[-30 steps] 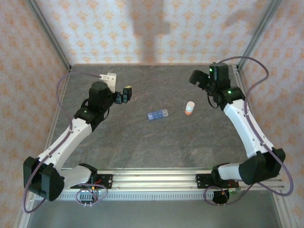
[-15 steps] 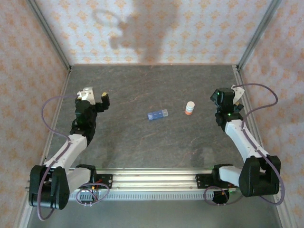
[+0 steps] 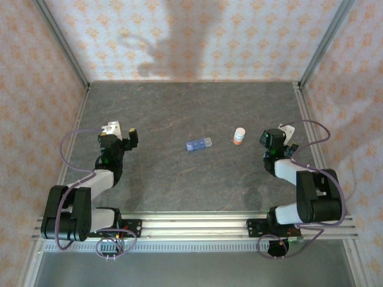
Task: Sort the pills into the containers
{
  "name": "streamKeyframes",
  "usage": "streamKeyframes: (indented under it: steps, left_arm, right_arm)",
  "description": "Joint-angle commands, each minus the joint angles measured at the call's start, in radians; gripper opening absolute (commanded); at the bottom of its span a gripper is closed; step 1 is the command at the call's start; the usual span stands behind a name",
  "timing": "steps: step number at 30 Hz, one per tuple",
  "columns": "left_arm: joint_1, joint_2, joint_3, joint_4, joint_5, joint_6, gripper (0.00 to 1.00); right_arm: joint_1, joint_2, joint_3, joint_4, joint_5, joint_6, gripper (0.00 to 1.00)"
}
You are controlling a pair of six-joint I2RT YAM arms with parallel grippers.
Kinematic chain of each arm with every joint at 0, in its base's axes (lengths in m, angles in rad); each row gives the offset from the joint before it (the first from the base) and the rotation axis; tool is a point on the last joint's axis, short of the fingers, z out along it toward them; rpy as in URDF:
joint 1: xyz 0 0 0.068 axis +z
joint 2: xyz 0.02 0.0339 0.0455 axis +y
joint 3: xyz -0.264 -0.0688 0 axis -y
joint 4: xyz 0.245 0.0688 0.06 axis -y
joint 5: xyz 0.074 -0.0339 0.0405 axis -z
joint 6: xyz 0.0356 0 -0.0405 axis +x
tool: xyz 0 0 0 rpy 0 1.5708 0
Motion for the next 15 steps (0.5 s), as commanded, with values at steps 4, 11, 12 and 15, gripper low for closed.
streamKeyframes:
  steps: [4, 11, 12, 15]
  left_arm:
    - [0.007, 0.101, -0.105, 0.31, 0.03, 0.009, 1.0]
    - [0.006, 0.289, -0.147, 0.592, 0.051, 0.018, 1.0]
    - [0.006, 0.273, -0.136, 0.547, 0.051, 0.018, 1.0]
    - [0.005, 0.286, -0.088, 0.482, 0.085, 0.032, 1.0]
  right_arm:
    - [-0.006, 0.048, -0.066, 0.295, -0.085, -0.061, 1.0]
    - [-0.006, 0.112, -0.089, 0.383, -0.131, -0.08, 1.0]
    - [-0.006, 0.124, -0.086, 0.398, -0.132, -0.084, 1.0]
    - [-0.005, 0.129, -0.055, 0.345, -0.119, -0.079, 0.99]
